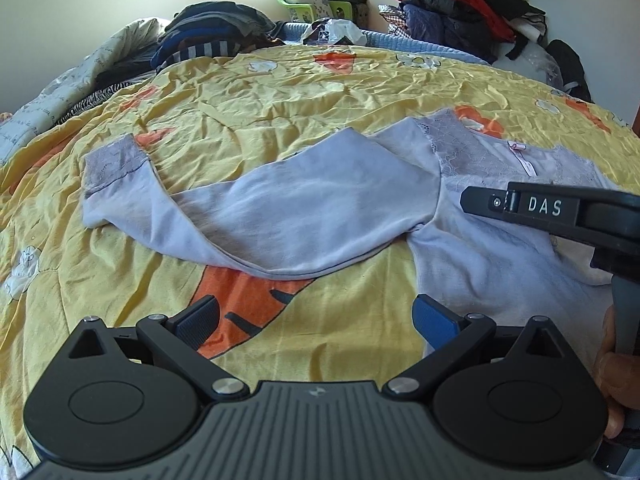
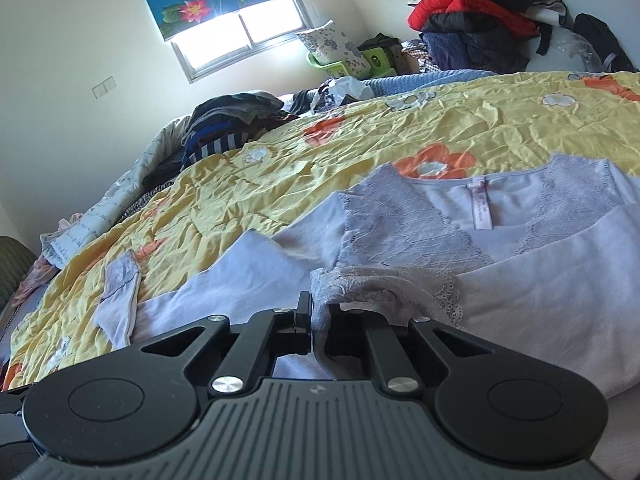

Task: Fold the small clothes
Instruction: 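Lower the sleeve onto the shirt body and open the right gripper, then move the left gripper to the other lace cuff and grasp it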

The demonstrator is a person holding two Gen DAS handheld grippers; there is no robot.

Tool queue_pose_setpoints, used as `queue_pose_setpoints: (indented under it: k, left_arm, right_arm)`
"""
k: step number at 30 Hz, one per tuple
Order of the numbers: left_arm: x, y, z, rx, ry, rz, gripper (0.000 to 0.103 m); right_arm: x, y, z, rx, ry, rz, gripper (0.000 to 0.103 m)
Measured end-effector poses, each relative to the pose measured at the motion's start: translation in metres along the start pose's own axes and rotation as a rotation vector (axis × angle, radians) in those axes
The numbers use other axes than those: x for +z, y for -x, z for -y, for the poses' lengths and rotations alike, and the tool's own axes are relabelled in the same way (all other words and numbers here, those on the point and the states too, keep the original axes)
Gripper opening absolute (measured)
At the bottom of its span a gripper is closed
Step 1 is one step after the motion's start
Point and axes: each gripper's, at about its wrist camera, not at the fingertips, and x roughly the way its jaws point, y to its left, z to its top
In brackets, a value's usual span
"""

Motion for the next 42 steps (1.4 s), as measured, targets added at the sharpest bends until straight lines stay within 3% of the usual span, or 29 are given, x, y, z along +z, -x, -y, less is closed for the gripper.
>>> queue_pose_setpoints:
  k: [9, 13, 25, 30, 36, 42]
  left_arm:
    - [0.0, -0.002, -0.016, 0.012, 0.03, -0.005, 0.103]
    - [0.001, -0.001, -0.024, 0.015, 0.052, -0.007, 0.103]
    - [-0.002, 0.0, -0.063, 0.07, 0.132, -0.014, 0.103]
    - [-0.003, 0.003, -0.077, 0.091, 0.155, -0.009, 0.103]
    - [-0.005, 0.001, -0.092, 0.1, 0.188, -0.017, 0.103]
    - [-0.005, 0.003, -0.107, 0.123, 0.201, -0.009, 0.103]
  right_arm:
    - [-0.009, -0.01, -0.009, 0.027, -0.027, -0.05, 0.02]
    - [-0.011, -0.007, -0.016, 0.093, -0.026, -0.067, 0.045]
    - [-0.016, -0.003, -0.032, 0.186, -0.068, -0.116, 0.046]
    - [-0.014, 0.009, -0.027, 0.199, -0.101, -0.06, 0.046]
    - [-0.022, -0.009, -0.03, 0.193, -0.083, -0.184, 0.046]
    - [-0.016, -0.011, -0.05, 0.214, -0.039, -0.153, 0.046]
